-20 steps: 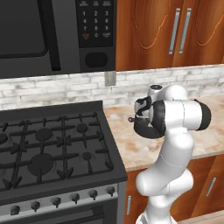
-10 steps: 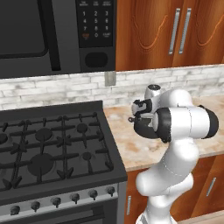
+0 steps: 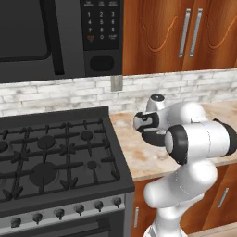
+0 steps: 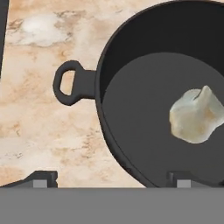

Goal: Turn on the sink faucet. Then move the garlic from the counter to the sink. Turn off the sink. Move the vegetable from the sink to the pot next to the stove. Finally move the pot to the front right burner.

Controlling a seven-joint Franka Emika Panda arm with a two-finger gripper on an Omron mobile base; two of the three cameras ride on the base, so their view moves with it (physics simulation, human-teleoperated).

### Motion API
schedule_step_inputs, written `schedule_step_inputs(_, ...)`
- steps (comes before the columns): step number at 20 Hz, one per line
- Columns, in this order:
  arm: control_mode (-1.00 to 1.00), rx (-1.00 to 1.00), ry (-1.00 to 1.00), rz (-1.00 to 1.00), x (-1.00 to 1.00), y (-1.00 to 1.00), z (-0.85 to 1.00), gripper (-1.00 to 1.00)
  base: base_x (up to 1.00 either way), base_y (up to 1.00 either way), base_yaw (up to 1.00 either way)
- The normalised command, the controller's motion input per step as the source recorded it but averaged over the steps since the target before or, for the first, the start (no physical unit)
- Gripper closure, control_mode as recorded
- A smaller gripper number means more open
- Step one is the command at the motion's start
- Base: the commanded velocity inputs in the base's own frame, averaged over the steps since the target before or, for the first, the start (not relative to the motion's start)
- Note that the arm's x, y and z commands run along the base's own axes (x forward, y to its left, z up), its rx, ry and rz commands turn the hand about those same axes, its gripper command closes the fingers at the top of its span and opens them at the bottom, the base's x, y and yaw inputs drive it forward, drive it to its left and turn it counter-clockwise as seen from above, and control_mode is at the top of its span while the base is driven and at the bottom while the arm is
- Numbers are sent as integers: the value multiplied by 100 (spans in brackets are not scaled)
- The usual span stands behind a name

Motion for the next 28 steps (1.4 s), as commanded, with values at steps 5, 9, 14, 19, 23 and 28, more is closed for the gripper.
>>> schedule_step_inputs(5,-100,-10,0,14,9,9,-2,-100,0,0,0)
schedule_step_inputs(9,-100,-12,0,10,24,0,-10,-100,0,0,0)
schedule_step_inputs(14,-100,-6,0,13,18,-7,-21,-100,0,0,0)
schedule_step_inputs(19,-100,-1,0,12,5,-15,-24,-100,0,0,0)
schedule_step_inputs(23,-100,0,0,10,1,-4,-24,-100,0,0,0)
schedule_step_inputs(28,-100,-1,0,1,0,0,-12,100,0,0,0)
